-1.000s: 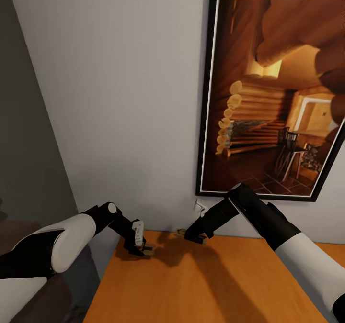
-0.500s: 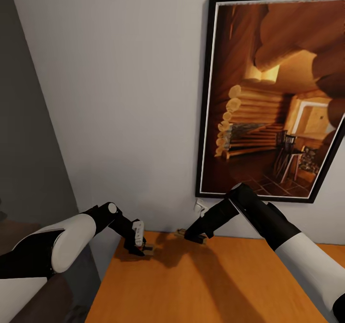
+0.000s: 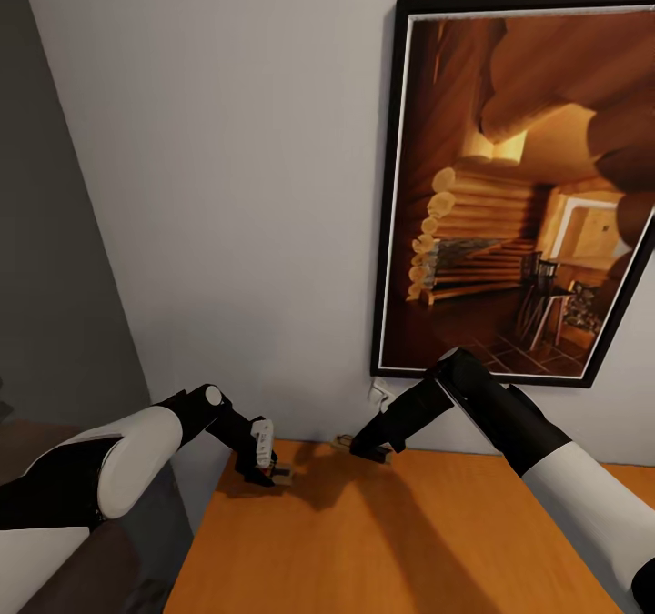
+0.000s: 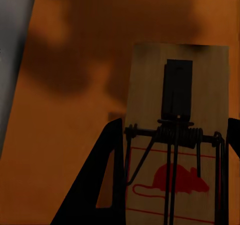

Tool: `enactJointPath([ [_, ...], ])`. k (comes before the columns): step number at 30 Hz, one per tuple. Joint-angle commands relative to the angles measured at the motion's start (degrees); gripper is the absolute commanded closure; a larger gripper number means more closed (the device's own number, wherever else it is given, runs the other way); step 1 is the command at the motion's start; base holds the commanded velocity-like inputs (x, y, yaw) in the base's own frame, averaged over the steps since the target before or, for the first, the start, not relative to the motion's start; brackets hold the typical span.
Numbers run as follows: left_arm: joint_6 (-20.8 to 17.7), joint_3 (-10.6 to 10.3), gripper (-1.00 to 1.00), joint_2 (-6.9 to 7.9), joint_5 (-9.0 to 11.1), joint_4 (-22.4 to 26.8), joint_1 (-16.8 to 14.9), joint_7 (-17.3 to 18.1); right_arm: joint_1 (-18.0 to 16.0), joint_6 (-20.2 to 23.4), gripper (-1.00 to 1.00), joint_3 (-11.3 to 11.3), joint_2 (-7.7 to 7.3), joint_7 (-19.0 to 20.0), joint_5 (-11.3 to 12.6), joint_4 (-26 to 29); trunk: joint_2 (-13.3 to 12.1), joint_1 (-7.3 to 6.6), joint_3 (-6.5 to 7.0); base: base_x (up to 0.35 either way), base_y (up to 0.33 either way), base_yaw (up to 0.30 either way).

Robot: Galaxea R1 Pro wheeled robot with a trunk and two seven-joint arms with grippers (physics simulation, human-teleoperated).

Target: Take the four mousetraps from the cabinet in the bathroom and place them on the bathroom floor. Make sure all four end up on the same floor surface, and ensure that at least two of them are either under or directly next to the same bathroom sink.

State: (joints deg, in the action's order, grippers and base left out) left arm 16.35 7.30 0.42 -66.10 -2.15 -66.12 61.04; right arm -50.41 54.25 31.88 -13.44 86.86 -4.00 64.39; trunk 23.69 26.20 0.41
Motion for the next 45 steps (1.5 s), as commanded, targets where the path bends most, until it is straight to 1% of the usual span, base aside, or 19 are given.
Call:
enactJointPath([
  [1,0.44,0.49,1.00,0.02,-0.61,-0.14,-0.05,-0.23,-0.04,0.77,1.00,0.03,-0.01,0.60,-0.40,0.03,-0.37,-0.20,0.16,0.000,0.000,0.000],
  [2,0.42,0.50,1.00,0.02,-0.61,-0.14,-0.05,-0.22,-0.04,0.77,1.00,0.03,-0.01,0.60,-0.40,0.03,-0.77,-0.42,0.34,0.000,0.000,0.000],
  [10,0.37,0.52,1.00,-0.07,-0.61,-0.14,-0.05,-0.22,-0.04,0.77,1.00,0.03,-0.01,0.60,-0.40,0.03,-0.77,-0.42,0.34,0.000,0.000,0.000],
  [14,0.35,0.58,1.00,-0.62,-0.61,-0.14,-0.03,-0.35,-0.04,0.77,1.00,0.03,-0.01,0.60,-0.40,0.03,-0.77,-0.42,0.34,0.000,0.000,0.000],
  [18,0.35,0.61,1.00,-0.81,-0.61,-0.14,-0.04,-0.39,-0.04,0.77,1.00,0.03,-0.01,0.60,-0.40,0.03,-0.77,-0.42,0.34,0.000,0.000,0.000],
  [45,0.35,0.61,1.00,-0.86,-0.61,-0.14,-0.06,-0.29,-0.04,0.77,1.00,0.03,-0.01,0.60,-0.40,0.03,-0.77,-0.42,0.34,0.000,0.000,0.000],
])
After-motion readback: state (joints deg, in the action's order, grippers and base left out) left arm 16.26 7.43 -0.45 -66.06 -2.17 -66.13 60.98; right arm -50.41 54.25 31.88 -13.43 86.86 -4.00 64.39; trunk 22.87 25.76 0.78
